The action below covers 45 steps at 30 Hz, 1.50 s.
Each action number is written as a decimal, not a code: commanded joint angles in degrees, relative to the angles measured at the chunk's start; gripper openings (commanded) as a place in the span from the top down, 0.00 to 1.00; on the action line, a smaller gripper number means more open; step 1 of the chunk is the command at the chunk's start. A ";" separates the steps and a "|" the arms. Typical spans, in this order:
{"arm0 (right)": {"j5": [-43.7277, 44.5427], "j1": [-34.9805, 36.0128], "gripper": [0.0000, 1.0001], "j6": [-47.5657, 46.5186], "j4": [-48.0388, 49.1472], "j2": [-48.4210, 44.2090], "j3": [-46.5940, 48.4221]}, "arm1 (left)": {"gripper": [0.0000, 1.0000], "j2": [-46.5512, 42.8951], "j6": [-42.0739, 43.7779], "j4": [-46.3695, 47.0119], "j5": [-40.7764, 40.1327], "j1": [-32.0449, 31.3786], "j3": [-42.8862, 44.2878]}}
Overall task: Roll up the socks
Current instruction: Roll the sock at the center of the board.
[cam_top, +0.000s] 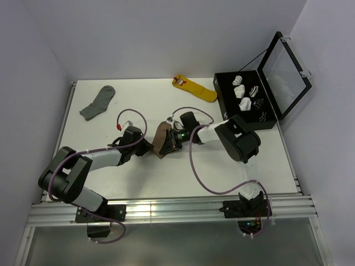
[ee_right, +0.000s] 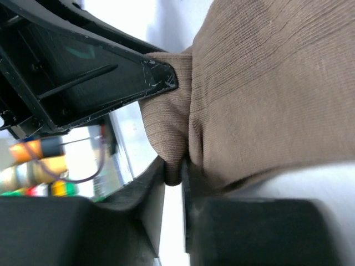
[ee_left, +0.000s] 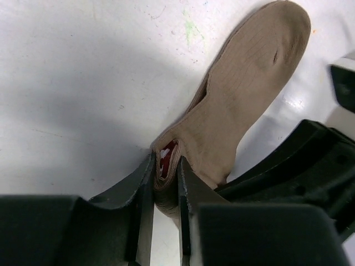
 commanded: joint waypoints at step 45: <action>77.29 33.67 0.97 -44.22 1.40 -14.51 -8.50 | 0.88 6.96 12.18 -25.60 5.44 -0.21 16.20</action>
